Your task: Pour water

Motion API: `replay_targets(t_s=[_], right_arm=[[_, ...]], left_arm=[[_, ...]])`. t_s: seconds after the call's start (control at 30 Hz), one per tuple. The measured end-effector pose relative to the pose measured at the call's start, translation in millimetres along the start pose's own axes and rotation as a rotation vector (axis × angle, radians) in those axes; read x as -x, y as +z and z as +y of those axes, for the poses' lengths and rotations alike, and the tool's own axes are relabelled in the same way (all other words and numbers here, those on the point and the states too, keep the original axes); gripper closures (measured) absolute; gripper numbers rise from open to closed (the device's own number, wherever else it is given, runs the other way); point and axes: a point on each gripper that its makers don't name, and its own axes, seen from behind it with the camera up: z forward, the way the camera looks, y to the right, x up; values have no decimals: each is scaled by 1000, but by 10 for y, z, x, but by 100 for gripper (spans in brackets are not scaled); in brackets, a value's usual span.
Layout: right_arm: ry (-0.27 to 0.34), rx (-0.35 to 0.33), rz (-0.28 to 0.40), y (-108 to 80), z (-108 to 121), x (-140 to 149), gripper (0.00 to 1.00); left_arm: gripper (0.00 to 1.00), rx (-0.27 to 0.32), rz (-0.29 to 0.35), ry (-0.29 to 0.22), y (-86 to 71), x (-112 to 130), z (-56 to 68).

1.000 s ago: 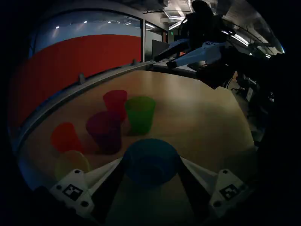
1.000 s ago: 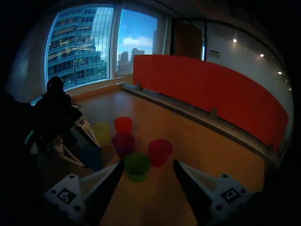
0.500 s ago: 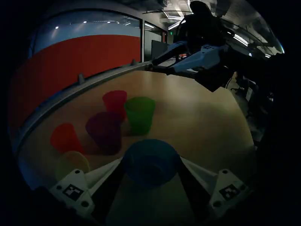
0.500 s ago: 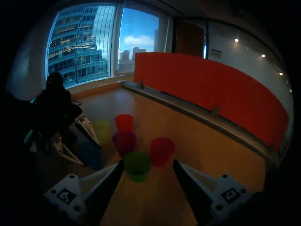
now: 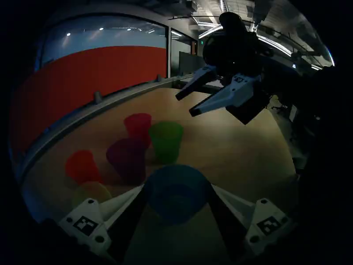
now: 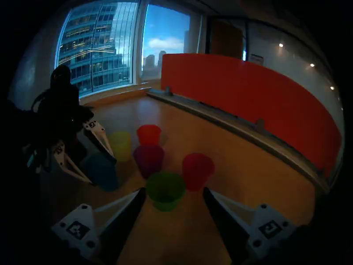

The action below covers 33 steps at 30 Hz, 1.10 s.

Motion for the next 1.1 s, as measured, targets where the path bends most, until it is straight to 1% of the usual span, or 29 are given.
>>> replay_targets(t_s=[0.2, 0.37, 0.5, 0.8, 1.1], right_arm=[[-6, -6, -22, 120, -47, 131, 0], [1, -18, -34, 206, -93, 199, 0], [2, -25, -42, 268, -121, 239, 0], [-10, -30, -60, 432, -158, 318, 0], [-17, -25, -79, 591, -142, 366, 0]], left_arm=[[10, -5, 45, -24, -85, -171, -35], [10, -19, 70, -25, -153, -275, -89], [10, -30, 83, -22, -214, -330, -117], [10, -49, 113, -34, -352, -433, -167], [10, -79, 134, -40, -502, -487, -227]])
